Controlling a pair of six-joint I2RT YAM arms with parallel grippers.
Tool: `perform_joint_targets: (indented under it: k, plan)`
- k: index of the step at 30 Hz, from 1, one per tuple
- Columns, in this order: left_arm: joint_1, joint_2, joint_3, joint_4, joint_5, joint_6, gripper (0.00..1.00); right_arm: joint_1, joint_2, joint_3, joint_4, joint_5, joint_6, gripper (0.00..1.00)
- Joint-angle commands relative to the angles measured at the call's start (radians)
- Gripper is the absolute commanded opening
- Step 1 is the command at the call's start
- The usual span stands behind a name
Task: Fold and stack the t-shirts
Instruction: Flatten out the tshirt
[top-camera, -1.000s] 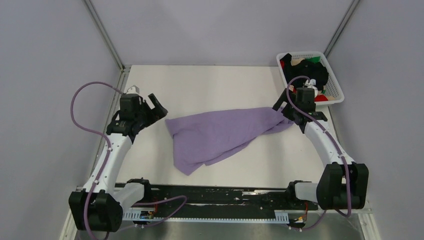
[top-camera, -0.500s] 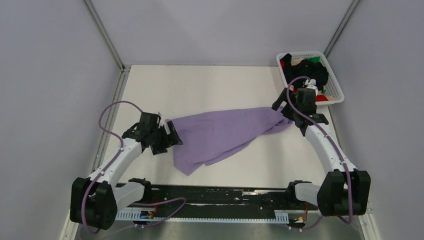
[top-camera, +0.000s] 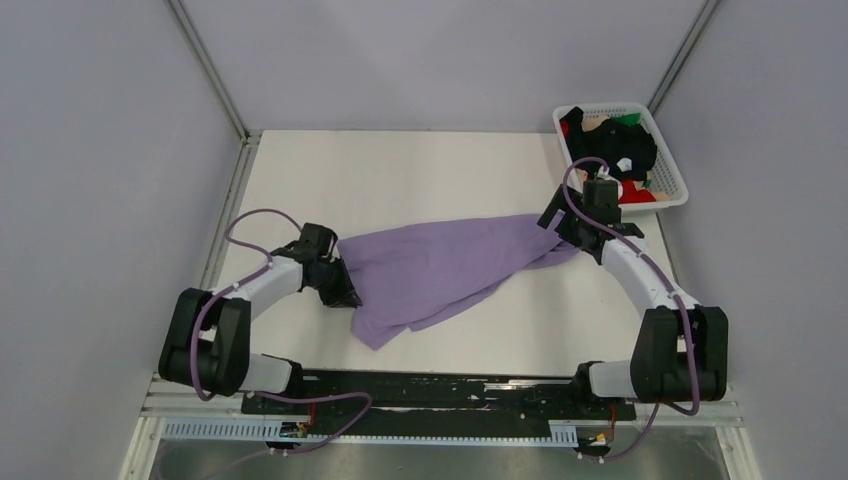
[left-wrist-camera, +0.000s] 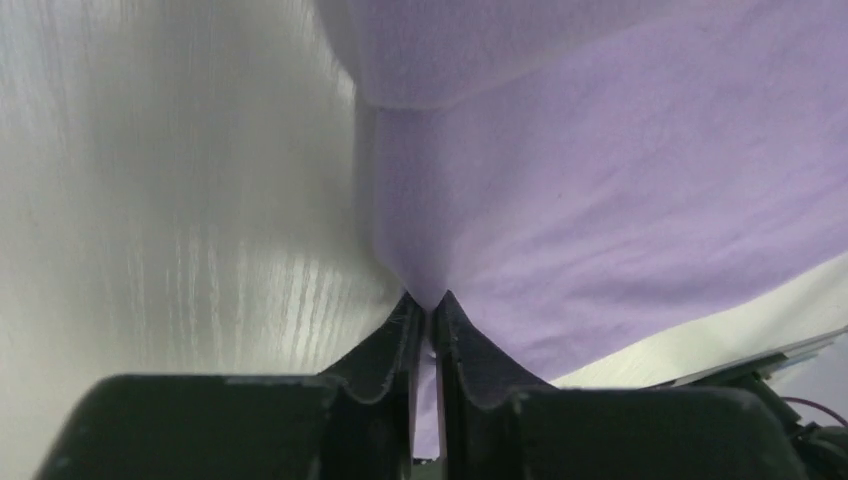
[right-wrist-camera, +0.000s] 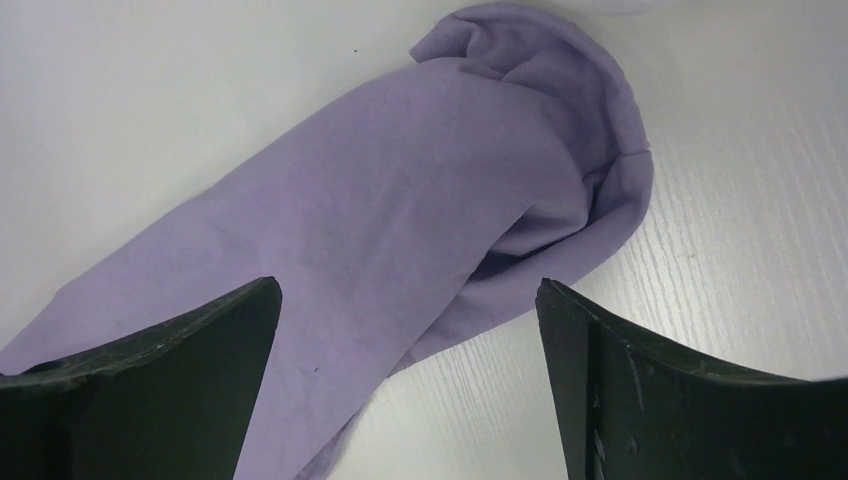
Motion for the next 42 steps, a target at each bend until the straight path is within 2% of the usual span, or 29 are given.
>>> perform_joint_targets:
  k: [1, 2, 9, 16, 18, 20, 22, 23, 24, 29, 35, 39, 42]
  plan:
    - [-0.004, 0.057, 0.05, 0.009, 0.03, 0.029, 0.05, 0.002, 0.026, 0.001, 0.084, -0.008, 0.021, 0.98]
    - [-0.004, 0.053, 0.055, -0.006, 0.039, 0.032, 0.0, 0.002, 0.042, 0.001, 0.096, -0.008, 0.022, 0.97]
    - [-0.004, -0.063, 0.113, -0.094, 0.024, 0.055, 0.0, 0.002, 0.179, 0.052, 0.143, 0.003, 0.052, 0.84]
    - [-0.004, -0.155, 0.155, -0.121, 0.022, 0.059, 0.0, 0.002, 0.279, 0.088, 0.155, 0.076, 0.071, 0.77]
    - [-0.003, -0.164, 0.157, -0.119, 0.026, 0.062, 0.0, 0.002, 0.304, 0.102, 0.162, 0.083, 0.07, 0.61]
    - [-0.004, -0.171, 0.163, -0.093, 0.043, 0.06, 0.0, 0.002, 0.314, 0.108, 0.184, 0.083, 0.074, 0.33]
    - [-0.004, -0.18, 0.184, -0.065, 0.052, 0.058, 0.0, 0.002, 0.31, 0.117, 0.206, 0.089, 0.072, 0.11]
    - [-0.004, -0.188, 0.198, -0.053, 0.051, 0.06, 0.0, 0.002, 0.299, 0.124, 0.21, 0.094, 0.068, 0.03]
    - [-0.004, -0.194, 0.225, -0.047, 0.042, 0.065, 0.0, 0.002, 0.276, 0.129, 0.212, 0.096, 0.063, 0.0]
    - [-0.004, -0.292, 0.376, 0.005, -0.04, 0.097, 0.0, 0.002, 0.094, 0.123, 0.218, 0.045, 0.009, 0.0]
    - [-0.004, -0.412, 0.544, 0.024, -0.191, 0.152, 0.0, 0.003, -0.181, 0.119, 0.192, -0.121, -0.024, 0.0]
    - [-0.004, -0.483, 0.644, 0.017, -0.303, 0.177, 0.0, 0.002, -0.35, 0.148, 0.147, -0.13, -0.051, 0.0]
    - [-0.004, -0.546, 0.691, 0.055, -0.336, 0.188, 0.0, 0.002, -0.458, 0.205, 0.1, -0.16, -0.069, 0.0]
